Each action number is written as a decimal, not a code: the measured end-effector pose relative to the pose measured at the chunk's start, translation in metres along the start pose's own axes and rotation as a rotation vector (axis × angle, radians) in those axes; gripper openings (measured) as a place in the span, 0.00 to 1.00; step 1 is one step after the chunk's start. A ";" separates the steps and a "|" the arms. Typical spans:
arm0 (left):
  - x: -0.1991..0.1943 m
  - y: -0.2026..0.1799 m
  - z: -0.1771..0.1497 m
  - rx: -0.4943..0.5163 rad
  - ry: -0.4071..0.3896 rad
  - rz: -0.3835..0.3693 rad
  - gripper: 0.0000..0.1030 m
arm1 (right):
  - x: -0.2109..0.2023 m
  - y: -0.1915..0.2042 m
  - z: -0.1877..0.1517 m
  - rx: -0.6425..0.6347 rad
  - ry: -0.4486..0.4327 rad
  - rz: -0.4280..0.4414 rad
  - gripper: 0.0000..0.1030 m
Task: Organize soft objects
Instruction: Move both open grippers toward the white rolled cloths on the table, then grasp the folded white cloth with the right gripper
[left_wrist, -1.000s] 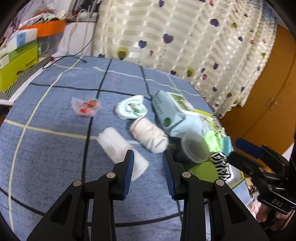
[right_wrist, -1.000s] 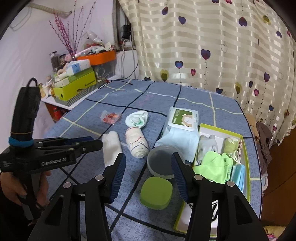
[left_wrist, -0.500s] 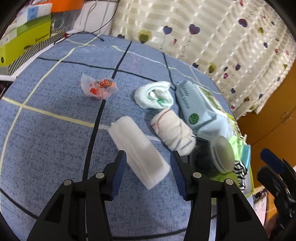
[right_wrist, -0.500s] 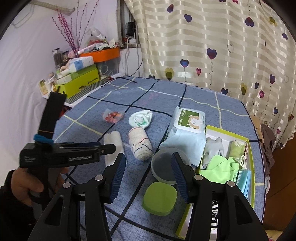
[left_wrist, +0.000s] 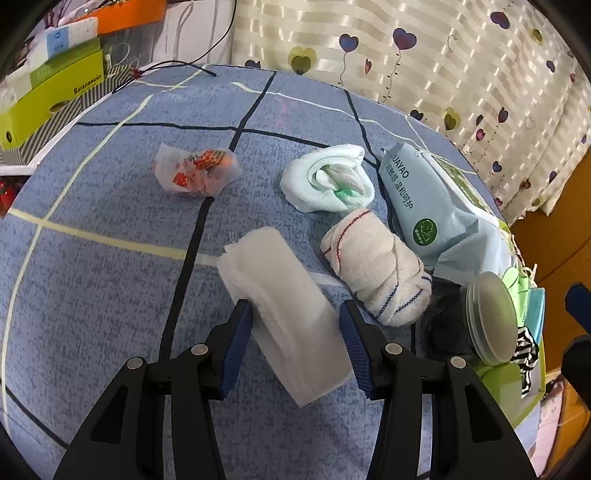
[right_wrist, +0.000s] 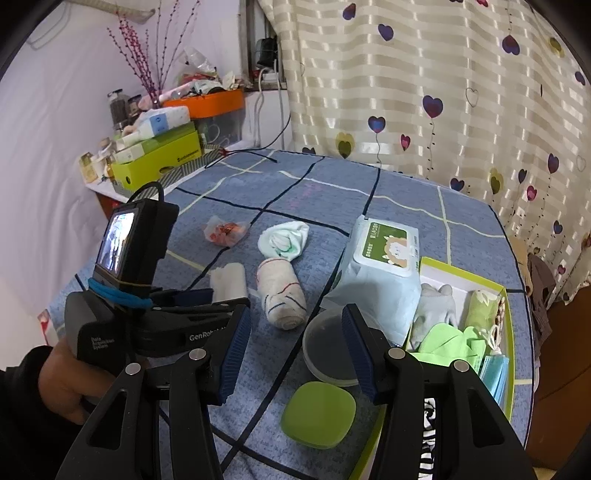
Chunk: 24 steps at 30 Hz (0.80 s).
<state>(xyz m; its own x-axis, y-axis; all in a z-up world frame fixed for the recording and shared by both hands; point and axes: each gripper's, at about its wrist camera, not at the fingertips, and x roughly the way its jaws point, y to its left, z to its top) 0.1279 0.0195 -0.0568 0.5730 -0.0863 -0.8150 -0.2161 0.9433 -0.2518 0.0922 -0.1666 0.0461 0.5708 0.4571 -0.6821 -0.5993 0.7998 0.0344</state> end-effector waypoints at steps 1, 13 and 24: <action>-0.001 0.002 0.000 -0.005 -0.003 -0.005 0.45 | 0.000 0.000 0.000 -0.002 0.001 0.001 0.49; -0.031 0.024 -0.004 -0.011 -0.045 -0.068 0.04 | 0.003 0.004 0.004 -0.008 0.003 0.004 0.49; -0.039 0.053 -0.004 -0.141 -0.047 -0.181 0.04 | 0.021 0.020 0.011 -0.055 0.038 0.029 0.49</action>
<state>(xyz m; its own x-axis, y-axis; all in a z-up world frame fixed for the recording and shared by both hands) 0.0911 0.0717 -0.0402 0.6478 -0.2318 -0.7257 -0.2127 0.8597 -0.4644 0.0979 -0.1368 0.0405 0.5316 0.4637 -0.7087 -0.6457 0.7635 0.0152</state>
